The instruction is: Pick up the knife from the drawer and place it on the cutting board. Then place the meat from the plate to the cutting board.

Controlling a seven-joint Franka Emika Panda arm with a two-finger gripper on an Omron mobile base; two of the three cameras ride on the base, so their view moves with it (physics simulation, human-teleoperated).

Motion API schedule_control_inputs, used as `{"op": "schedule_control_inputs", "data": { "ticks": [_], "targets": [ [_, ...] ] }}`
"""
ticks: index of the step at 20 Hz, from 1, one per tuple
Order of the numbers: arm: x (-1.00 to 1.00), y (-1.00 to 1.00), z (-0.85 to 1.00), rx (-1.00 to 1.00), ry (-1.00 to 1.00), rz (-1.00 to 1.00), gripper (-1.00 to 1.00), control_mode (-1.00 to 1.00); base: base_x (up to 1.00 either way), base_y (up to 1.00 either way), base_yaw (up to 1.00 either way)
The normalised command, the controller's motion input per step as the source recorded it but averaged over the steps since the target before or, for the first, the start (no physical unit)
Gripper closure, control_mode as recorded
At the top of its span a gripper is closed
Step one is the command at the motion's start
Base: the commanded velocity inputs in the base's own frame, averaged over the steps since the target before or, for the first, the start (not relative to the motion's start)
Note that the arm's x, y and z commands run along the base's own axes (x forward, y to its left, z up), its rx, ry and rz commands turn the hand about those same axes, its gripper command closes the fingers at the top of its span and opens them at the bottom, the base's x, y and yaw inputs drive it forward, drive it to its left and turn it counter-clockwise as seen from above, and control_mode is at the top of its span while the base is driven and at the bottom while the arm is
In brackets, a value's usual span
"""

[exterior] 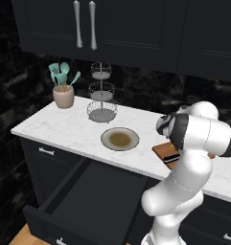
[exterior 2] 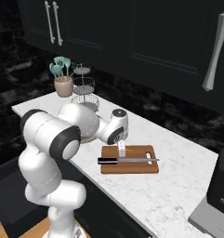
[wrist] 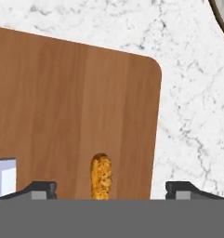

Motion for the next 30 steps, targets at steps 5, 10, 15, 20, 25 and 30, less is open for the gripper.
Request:
{"op": "schedule_control_inputs", "data": {
  "ticks": [5,10,15,20,25,30],
  "targets": [
    [-0.68,0.12,0.91,0.0,-0.03,0.01,-1.0,-1.0,0.0,0.0,0.0],
    [-0.87,0.85,0.72,-0.09,0.0,0.07,-1.0,-1.0,0.0,0.0,0.0],
    [-0.72,1.0,0.46,-0.18,0.01,0.1,-1.0,-1.0,0.0,0.0,0.0],
    [-0.71,1.0,0.36,-0.17,0.0,0.11,-1.0,-1.0,0.0,0.0,0.0],
    [-0.56,0.81,0.21,-0.08,0.0,0.07,-1.0,-1.0,0.0,0.0,0.0],
    [-0.3,0.92,0.37,-0.1,0.0,0.01,-1.0,-1.0,0.0,0.0,0.0]
  ]
}}
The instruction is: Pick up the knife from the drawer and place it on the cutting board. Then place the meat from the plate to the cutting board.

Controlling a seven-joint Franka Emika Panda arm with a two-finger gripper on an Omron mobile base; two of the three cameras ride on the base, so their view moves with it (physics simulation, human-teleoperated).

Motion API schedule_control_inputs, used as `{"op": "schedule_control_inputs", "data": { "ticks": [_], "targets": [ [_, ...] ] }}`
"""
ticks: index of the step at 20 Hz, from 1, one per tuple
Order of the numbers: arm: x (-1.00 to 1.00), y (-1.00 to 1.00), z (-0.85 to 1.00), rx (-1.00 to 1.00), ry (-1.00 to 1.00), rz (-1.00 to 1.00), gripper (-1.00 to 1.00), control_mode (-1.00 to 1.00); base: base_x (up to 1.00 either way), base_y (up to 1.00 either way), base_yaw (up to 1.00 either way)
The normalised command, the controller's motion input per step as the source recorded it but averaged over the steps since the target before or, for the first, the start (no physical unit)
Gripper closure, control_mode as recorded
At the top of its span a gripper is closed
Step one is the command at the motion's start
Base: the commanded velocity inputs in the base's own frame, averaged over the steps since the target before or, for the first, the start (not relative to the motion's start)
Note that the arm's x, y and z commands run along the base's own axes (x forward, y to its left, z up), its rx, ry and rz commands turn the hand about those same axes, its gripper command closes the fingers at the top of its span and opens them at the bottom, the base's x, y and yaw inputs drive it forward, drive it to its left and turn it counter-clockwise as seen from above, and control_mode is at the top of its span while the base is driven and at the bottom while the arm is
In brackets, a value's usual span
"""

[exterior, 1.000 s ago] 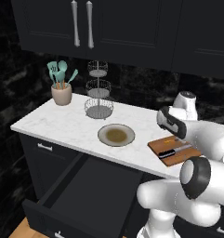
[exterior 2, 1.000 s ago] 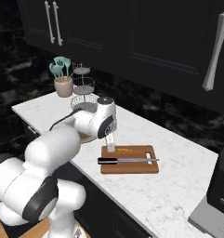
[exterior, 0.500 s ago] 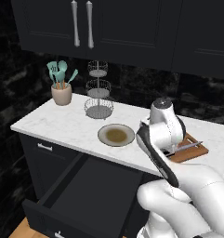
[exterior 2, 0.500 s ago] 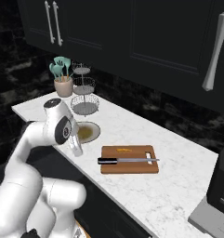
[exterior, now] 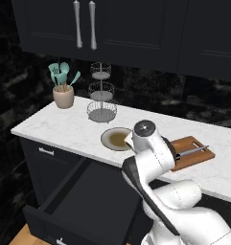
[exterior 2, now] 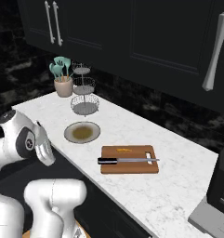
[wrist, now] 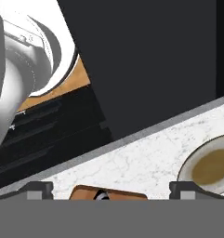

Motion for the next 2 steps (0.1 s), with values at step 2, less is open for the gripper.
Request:
{"op": "schedule_control_inputs", "data": {
  "ticks": [2],
  "targets": [
    [-0.04,0.98,0.22,-0.1,0.09,0.0,-1.0,-1.0,0.0,0.0,0.0]
  ]
}}
